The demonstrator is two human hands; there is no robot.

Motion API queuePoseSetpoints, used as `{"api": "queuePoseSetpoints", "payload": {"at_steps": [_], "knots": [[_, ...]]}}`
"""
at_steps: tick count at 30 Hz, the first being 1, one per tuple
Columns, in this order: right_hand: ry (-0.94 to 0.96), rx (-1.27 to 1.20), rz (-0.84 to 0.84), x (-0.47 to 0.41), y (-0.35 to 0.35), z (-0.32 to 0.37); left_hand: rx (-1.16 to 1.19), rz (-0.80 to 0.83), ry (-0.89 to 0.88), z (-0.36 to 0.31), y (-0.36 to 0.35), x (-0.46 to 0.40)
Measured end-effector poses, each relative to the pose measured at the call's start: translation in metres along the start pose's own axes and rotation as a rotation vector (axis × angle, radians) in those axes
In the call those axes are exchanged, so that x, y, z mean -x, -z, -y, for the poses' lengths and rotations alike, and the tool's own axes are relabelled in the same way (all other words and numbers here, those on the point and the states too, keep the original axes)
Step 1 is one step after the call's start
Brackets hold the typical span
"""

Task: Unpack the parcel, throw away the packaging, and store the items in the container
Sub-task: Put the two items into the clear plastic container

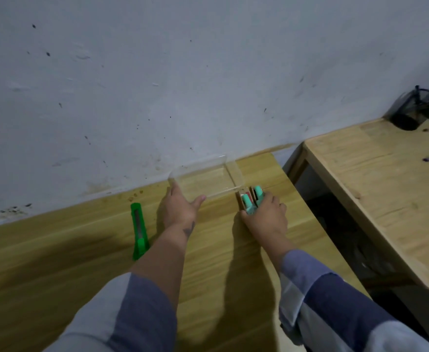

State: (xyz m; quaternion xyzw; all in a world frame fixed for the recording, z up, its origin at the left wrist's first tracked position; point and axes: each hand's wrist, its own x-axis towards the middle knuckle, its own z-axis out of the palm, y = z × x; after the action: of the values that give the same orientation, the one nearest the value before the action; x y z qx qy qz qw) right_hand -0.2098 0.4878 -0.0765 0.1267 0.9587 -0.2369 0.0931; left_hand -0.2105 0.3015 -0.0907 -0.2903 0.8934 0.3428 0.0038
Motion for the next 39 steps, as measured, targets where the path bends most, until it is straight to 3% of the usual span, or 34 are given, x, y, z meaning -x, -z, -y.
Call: {"api": "queuePoseSetpoints", "payload": {"at_steps": [12, 18, 25, 30, 39], "knots": [[0.012, -0.010, -0.025, -0.019, 0.045, 0.004, -0.083, 0.034, 0.041, -0.007, 0.005, -0.001], [0.296, 0.010, 0.080, -0.046, 0.067, 0.050, -0.017, 0.033, 0.048, -0.012, 0.008, 0.003], [0.660, 0.371, 0.330, -0.073, 0.041, 0.113, 0.142, 0.013, 0.046, -0.015, 0.010, 0.016], [0.776, 0.532, 0.437, -0.087, 0.005, 0.136, 0.170, -0.026, 0.033, -0.017, 0.014, 0.016], [0.807, 0.460, 0.430, -0.080, -0.017, 0.128, 0.206, 0.060, 0.026, -0.017, 0.026, 0.020]]}}
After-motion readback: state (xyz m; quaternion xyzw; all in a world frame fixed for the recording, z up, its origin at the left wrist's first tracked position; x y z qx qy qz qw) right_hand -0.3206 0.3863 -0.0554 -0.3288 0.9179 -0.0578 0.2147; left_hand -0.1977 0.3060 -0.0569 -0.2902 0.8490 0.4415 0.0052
